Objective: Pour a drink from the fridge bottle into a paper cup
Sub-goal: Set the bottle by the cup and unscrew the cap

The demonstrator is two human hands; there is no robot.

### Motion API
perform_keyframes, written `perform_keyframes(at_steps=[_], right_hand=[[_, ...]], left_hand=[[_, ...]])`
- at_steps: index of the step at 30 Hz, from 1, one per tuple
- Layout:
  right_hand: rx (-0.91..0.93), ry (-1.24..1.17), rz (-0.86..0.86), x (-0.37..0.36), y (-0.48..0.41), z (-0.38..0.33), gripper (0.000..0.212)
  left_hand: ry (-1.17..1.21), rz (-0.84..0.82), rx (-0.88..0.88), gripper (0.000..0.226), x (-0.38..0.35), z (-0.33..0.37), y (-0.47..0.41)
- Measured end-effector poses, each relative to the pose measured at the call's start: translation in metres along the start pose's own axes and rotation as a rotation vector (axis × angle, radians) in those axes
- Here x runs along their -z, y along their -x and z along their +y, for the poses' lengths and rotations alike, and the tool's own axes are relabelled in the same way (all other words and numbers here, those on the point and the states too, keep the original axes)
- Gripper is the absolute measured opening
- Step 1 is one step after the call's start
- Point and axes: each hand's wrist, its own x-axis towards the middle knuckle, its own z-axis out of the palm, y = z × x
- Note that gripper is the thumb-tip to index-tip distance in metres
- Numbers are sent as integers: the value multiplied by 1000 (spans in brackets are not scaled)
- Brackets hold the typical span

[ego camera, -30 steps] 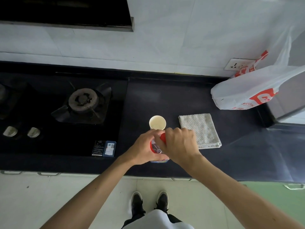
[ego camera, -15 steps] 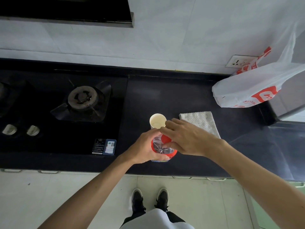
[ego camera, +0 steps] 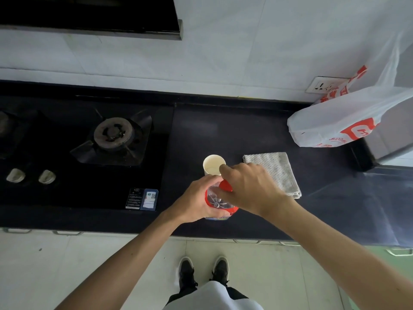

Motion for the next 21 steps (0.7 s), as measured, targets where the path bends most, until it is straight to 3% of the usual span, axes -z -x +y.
perform_keyframes(at_steps=[7, 12, 16, 21], right_hand=[[268, -56, 28, 8, 1, 6, 26], [418, -74, -73, 21, 3, 14, 41], [331, -119, -44, 22, 6, 8, 27], [83, -10, 72, 10, 0, -3, 44]], left_hand=[[18, 5, 55, 71, 0, 1, 1], [26, 20, 60, 74, 0, 2, 0], [42, 20, 41, 70, 1, 3, 1], [7, 0, -15, 73, 1, 4, 0]])
